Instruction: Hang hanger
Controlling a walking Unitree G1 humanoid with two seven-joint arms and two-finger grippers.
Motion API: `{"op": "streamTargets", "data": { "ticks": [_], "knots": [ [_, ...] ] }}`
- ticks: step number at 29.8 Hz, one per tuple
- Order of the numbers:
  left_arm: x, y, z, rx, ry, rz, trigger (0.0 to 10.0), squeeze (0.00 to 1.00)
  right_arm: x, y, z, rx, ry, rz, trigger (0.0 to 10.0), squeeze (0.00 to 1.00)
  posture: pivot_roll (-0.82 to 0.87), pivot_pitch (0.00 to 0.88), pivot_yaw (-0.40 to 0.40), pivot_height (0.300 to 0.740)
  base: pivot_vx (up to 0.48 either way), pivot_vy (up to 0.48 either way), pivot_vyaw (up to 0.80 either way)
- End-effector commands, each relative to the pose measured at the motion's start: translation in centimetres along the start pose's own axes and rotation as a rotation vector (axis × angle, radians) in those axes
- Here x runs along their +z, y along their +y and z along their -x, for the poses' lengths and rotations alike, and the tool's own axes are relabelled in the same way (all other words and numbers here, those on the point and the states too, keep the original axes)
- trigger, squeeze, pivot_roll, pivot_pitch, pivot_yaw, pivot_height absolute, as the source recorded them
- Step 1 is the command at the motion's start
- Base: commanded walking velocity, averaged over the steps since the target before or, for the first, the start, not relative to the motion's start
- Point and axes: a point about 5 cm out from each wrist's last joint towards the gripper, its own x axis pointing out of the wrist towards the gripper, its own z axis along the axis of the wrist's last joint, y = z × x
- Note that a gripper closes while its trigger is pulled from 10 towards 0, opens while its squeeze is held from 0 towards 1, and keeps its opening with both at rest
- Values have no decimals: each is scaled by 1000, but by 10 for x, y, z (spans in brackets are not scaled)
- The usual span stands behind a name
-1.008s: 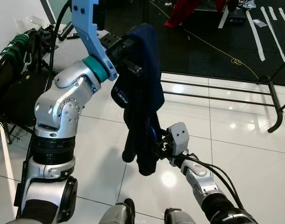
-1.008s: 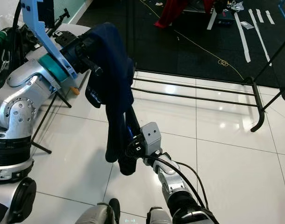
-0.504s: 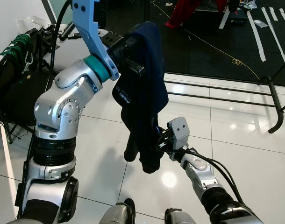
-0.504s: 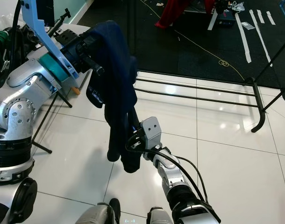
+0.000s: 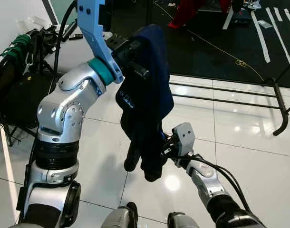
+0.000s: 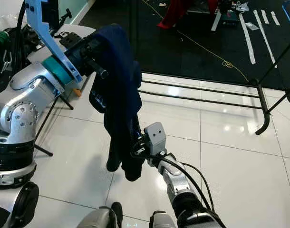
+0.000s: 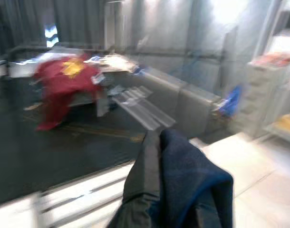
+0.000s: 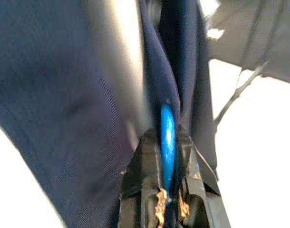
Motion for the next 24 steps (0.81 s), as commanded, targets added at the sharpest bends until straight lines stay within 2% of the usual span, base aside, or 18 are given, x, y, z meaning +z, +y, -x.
{"op": "streamTargets", "data": {
  "ticks": [1,3,7,11,16,20,21,24],
  "knots": [
    [-16,11,4,88,68,-50,0,0,12,-3,1,-33,-74,4,0,0,9,145,115,740,0,0,0],
    [-24,19,6,143,103,-74,0,0,18,-4,4,-61,-105,19,0,0,4,147,119,740,0,0,0],
    [-33,24,10,168,146,-115,0,0,28,-6,9,-100,-151,55,0,0,-2,149,124,740,0,0,0],
    [-37,26,12,185,164,-119,0,0,32,-5,10,-103,-171,75,0,0,-3,149,125,740,0,0,0],
    [-46,39,14,302,196,-126,0,0,33,2,15,-115,-159,82,0,0,-4,150,124,740,0,0,0],
    [-52,47,18,378,219,-89,0,0,34,5,20,-147,-190,117,0,0,-3,149,121,740,0,0,0],
    [-55,51,20,411,234,-71,0,0,39,7,22,-141,-226,173,0,0,-4,150,123,740,0,0,0],
    [-56,52,20,418,237,-67,0,0,40,8,23,-139,-234,187,0,0,-4,150,123,740,0,0,0]
  ]
}}
